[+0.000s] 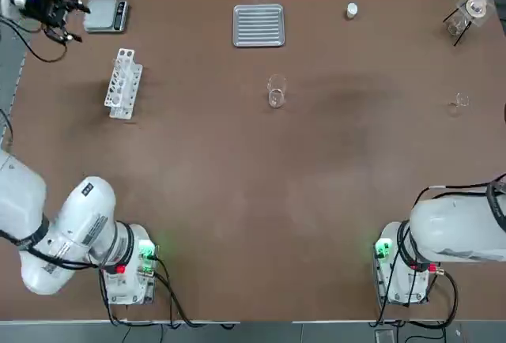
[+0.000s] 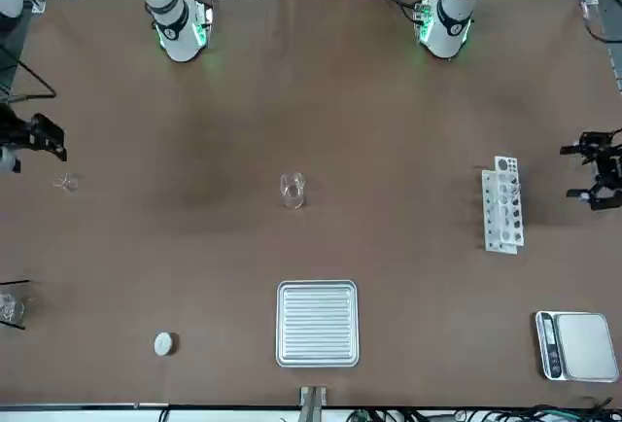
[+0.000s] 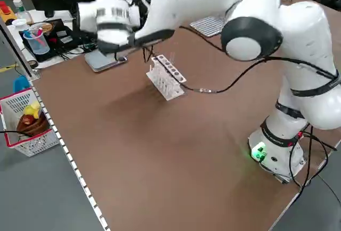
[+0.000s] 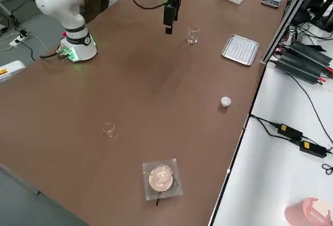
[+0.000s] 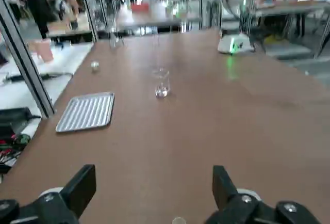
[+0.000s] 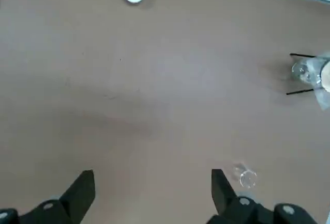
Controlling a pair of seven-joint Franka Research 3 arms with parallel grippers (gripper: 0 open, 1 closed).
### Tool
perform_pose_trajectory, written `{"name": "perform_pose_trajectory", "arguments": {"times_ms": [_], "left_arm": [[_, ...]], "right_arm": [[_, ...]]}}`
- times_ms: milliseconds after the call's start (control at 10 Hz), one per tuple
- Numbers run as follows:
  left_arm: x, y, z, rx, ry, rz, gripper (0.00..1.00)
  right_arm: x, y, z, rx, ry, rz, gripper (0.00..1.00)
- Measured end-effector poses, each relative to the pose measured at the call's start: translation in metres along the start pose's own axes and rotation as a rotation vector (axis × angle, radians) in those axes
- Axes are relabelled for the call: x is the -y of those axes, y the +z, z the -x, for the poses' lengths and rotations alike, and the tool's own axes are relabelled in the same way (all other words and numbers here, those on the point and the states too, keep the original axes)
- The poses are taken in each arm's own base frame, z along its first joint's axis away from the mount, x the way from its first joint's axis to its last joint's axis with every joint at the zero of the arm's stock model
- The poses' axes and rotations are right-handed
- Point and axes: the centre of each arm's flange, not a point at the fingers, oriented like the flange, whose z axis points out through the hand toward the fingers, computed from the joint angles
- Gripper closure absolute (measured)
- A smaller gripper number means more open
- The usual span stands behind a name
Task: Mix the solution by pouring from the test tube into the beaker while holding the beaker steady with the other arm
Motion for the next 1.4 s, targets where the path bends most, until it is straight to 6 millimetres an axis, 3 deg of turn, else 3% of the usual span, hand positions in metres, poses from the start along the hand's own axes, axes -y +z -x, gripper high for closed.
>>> {"name": "perform_pose_trajectory", "arguments": {"times_ms": [100,200,400,600,800,900,1100,1400], "left_arm": [[0.012,0.000,-0.028,0.101,0.011,-0.013,0.00],[0.030,0.013,-0.059,0.202,-0.012,-0.012,0.00],[0.070,0.069,-0.114,0.341,-0.133,-0.001,0.00],[0.097,0.117,-0.163,0.498,-0.249,-0.033,0.00],[0.110,0.153,-0.208,0.653,-0.405,-0.123,0.00],[0.112,0.160,-0.219,0.700,-0.526,-0.185,0.00],[0.113,0.155,-0.223,0.823,-0.744,-0.326,0.00],[0.114,0.172,-0.251,0.872,-0.929,-0.463,0.00]], "right_arm": [[0.005,0.002,-0.002,-0.009,0.000,-0.003,0.00],[0.010,0.003,-0.005,-0.018,-0.001,-0.003,0.00],[0.018,0.009,-0.006,-0.015,0.007,-0.006,0.00],[0.036,-0.006,0.001,0.008,0.030,-0.013,0.01],[0.055,-0.031,0.011,0.008,0.027,-0.012,0.01],[0.058,-0.038,0.014,0.014,0.028,-0.013,0.01],[0.058,-0.042,0.016,0.014,0.029,-0.013,0.01],[0.060,-0.043,0.015,0.013,0.026,-0.013,0.01]]}}
